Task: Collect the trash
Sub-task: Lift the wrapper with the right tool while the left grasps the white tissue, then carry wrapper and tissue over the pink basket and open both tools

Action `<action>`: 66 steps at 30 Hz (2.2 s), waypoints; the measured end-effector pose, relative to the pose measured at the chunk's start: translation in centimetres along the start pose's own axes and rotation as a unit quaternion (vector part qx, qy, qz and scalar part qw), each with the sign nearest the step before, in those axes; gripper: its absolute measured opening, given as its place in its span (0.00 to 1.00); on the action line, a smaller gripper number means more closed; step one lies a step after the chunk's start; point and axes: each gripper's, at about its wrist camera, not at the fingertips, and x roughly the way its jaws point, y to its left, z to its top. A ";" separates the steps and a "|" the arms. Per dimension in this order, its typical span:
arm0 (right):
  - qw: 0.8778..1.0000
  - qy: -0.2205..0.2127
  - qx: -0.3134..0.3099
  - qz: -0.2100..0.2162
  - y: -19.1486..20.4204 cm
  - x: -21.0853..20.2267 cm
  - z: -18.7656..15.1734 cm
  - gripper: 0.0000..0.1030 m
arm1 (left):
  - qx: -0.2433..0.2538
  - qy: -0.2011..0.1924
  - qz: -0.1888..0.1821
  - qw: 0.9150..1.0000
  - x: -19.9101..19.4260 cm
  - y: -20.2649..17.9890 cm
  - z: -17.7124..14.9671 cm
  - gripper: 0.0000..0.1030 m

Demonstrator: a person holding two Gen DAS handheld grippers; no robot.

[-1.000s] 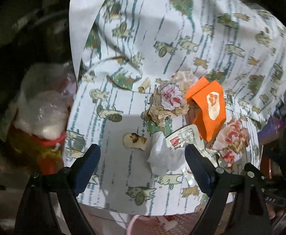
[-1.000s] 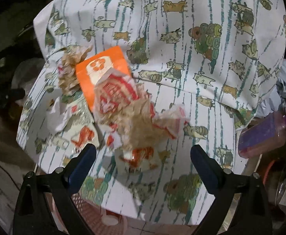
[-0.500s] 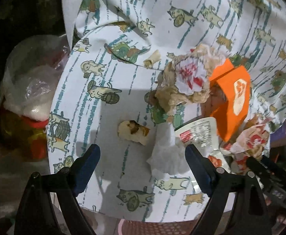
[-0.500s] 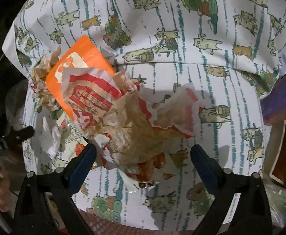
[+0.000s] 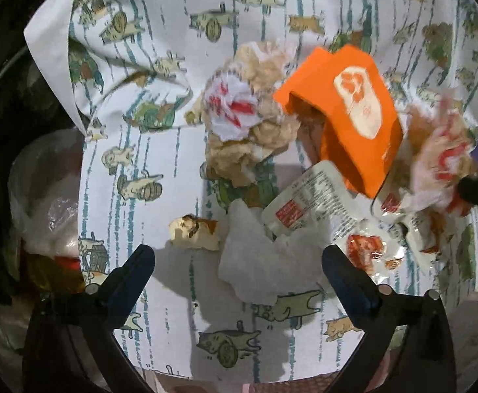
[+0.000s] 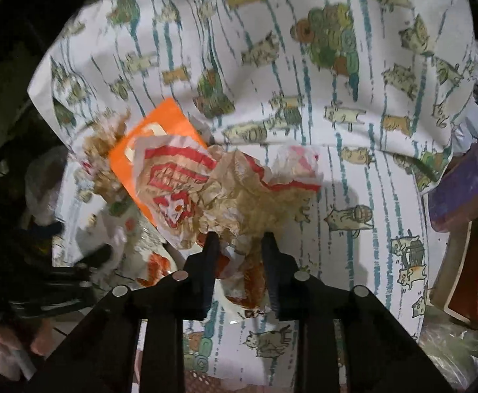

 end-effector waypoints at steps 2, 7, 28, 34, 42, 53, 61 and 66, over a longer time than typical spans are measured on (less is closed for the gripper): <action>1.000 -0.012 -0.001 0.008 0.0 -0.8 0.1 0.21 | -0.014 0.020 -0.011 1.000 0.9 0.3 0.0 1.00; 0.999 -0.031 -0.005 0.020 -0.4 -2.1 0.4 0.19 | -0.051 0.041 -0.061 0.996 2.0 1.3 -0.1 0.99; 0.995 -0.080 -0.015 0.052 -0.4 -5.0 0.0 0.11 | -0.065 -0.117 -0.085 0.987 -6.8 3.7 -0.8 0.21; 0.994 -0.077 -0.050 0.064 0.8 -5.8 -1.1 0.12 | -0.072 -0.168 -0.109 0.977 -9.5 4.6 -0.8 0.21; 0.991 -0.069 -0.095 0.065 2.9 -6.0 -3.2 0.12 | -0.068 -0.188 -0.117 0.973 -11.3 5.3 -1.9 0.22; 0.989 -0.081 -0.096 0.082 4.2 -9.8 -6.5 0.12 | -0.042 -0.224 -0.104 0.968 -16.6 6.9 -7.1 0.22; 0.984 -0.061 -0.140 0.088 8.0 -13.3 -11.4 0.12 | -0.037 -0.220 -0.119 0.967 -21.9 6.0 -11.5 0.22; 0.988 -0.037 -0.131 0.077 8.9 -13.9 -14.7 0.14 | -0.038 -0.212 -0.123 0.969 -23.4 5.5 -14.3 0.22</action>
